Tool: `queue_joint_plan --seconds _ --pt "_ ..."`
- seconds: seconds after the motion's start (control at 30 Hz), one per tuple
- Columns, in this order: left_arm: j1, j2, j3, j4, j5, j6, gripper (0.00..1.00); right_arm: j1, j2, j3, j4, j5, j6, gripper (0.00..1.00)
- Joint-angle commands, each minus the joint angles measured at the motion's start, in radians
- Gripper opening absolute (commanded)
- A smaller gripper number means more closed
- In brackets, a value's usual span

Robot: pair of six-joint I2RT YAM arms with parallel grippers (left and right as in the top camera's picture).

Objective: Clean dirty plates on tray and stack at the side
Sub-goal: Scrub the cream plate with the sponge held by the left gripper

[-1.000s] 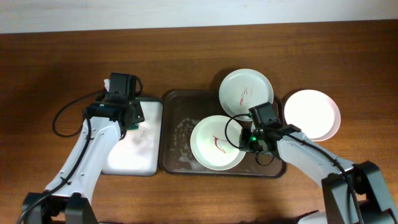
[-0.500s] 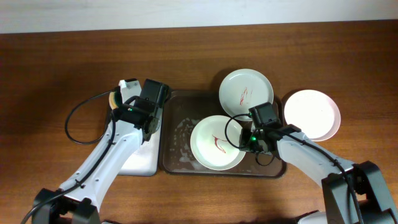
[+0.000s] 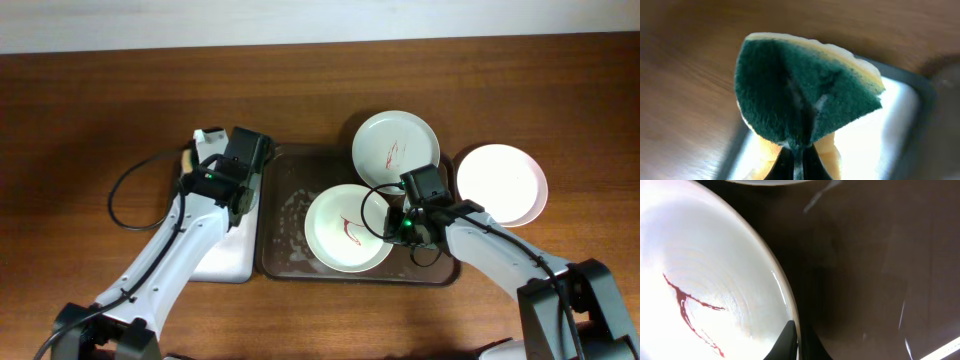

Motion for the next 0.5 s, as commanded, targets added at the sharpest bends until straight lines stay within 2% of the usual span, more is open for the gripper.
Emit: queue_joint_plan --seconds 0.0,0.1,0.2,0.3,0.4,0.47 --pt "0.030 0.016 -0.031 0.026 0.343 0.024 0.00 0.008 0.028 -0.008 -0.012 -0.014 -0.017 0.04" --pt "0.066 0.057 -0.031 0.035 0.508 0.139 0.00 0.008 0.028 -0.007 -0.012 -0.014 -0.017 0.04" --pt "0.126 0.062 -0.030 0.036 0.614 0.190 0.00 0.008 0.028 -0.008 -0.013 -0.014 -0.017 0.04" --pt "0.138 0.062 -0.024 0.045 0.796 0.290 0.00 0.009 0.028 -0.007 -0.008 -0.043 -0.016 0.04" --pt "0.084 0.062 -0.023 0.085 0.930 0.293 0.00 0.009 0.028 -0.007 0.005 -0.077 -0.016 0.04" --pt "0.003 0.064 -0.023 0.129 0.935 0.260 0.00 0.008 0.028 -0.007 0.007 -0.077 -0.016 0.04"
